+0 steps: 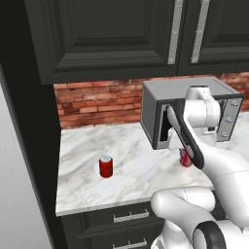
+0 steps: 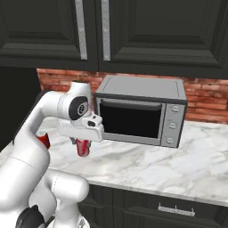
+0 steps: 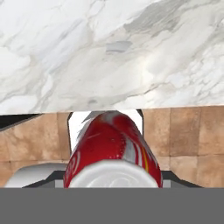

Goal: Four empty soda cans are scattered around the kitchen. Gather all the cans and cluster them next to the stove for recycling.

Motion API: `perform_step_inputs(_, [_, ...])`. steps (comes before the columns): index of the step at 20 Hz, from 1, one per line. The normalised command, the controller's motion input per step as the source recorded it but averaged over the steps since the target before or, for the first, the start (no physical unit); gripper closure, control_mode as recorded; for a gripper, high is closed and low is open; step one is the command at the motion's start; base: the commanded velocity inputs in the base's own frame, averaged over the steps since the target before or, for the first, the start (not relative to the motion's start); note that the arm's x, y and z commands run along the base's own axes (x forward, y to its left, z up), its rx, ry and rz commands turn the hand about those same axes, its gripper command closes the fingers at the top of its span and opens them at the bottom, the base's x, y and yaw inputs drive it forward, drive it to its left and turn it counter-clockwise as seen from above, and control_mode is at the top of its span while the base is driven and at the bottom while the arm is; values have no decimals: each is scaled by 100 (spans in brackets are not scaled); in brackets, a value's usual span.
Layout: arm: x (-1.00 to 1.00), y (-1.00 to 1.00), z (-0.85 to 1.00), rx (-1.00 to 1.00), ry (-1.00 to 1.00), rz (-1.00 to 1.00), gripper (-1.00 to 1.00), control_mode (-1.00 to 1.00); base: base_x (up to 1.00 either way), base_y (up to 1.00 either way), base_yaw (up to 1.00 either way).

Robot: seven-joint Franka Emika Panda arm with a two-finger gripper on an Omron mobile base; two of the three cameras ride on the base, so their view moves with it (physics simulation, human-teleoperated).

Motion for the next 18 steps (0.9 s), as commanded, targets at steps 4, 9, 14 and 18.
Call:
perform_step_inputs(4, [0, 0, 0, 0, 0, 0, 100, 100, -68, -17, -3])
perform_step_inputs(9, [0, 0, 0, 0, 0, 0, 100, 100, -100, -46, -29])
perform_step_inputs(14, [0, 0, 0, 0, 0, 0, 100, 100, -77, -39, -59])
perform_step_inputs(18, [0, 0, 0, 0, 0, 0, 100, 100, -58, -29, -70])
